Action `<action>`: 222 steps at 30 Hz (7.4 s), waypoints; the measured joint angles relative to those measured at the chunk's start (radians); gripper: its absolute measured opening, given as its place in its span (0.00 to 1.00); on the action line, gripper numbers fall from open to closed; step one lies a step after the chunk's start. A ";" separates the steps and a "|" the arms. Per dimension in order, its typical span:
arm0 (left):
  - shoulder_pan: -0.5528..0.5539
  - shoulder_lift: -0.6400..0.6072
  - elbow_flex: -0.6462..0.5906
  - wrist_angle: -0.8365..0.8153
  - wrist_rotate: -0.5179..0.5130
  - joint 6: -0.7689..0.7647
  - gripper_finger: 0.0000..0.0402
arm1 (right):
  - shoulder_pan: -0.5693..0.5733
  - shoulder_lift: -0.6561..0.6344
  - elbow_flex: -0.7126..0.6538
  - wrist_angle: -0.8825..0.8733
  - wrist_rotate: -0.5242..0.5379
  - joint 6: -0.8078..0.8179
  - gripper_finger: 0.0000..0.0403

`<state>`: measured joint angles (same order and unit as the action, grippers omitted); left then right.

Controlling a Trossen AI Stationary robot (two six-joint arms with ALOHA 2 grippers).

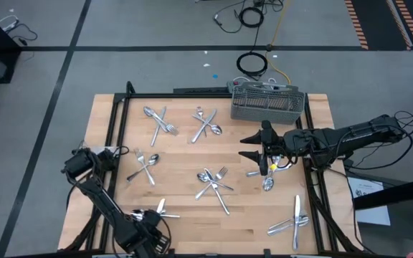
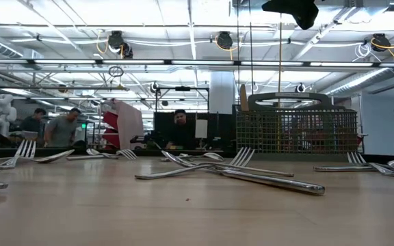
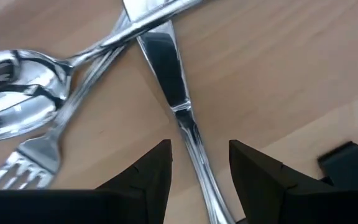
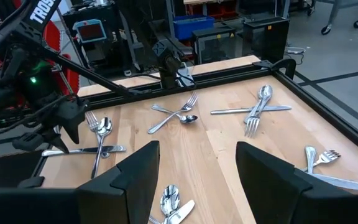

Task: Sort silverware
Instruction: Put the silver knife into the silverware basket

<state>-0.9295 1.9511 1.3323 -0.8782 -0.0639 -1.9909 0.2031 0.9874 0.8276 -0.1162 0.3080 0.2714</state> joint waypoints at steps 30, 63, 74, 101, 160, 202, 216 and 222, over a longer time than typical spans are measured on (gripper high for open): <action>0.026 0.077 0.056 -0.063 -0.061 0.011 0.08 | -0.012 0.000 0.000 0.000 0.004 -0.038 0.50; 0.210 0.071 0.142 -0.151 0.014 0.165 0.23 | -0.047 0.000 0.000 0.000 0.000 -0.053 0.50; 0.209 0.071 0.133 -0.185 0.034 0.114 0.38 | -0.047 0.000 0.000 0.000 0.000 -0.053 0.50; 0.188 0.075 0.044 -0.054 -0.010 0.139 0.38 | -0.047 0.000 0.000 0.001 0.000 -0.009 0.50; 0.223 0.025 0.060 -0.117 0.018 0.270 0.28 | -0.047 0.000 0.000 0.030 0.000 0.004 0.50; 0.216 0.032 -0.029 0.011 0.033 0.269 0.16 | -0.046 0.000 0.000 0.030 0.000 -0.003 0.50; 0.263 -0.047 -0.035 -0.002 0.056 0.314 0.16 | -0.047 0.000 0.000 0.030 0.000 -0.007 0.50; 0.313 -0.102 -0.034 -0.001 0.062 0.398 0.16 | -0.046 0.000 0.000 0.030 0.000 -0.007 0.50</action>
<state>-0.6164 1.8490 1.2987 -0.8791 -0.0022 -1.5931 0.1569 0.9874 0.8276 -0.0860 0.3081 0.2642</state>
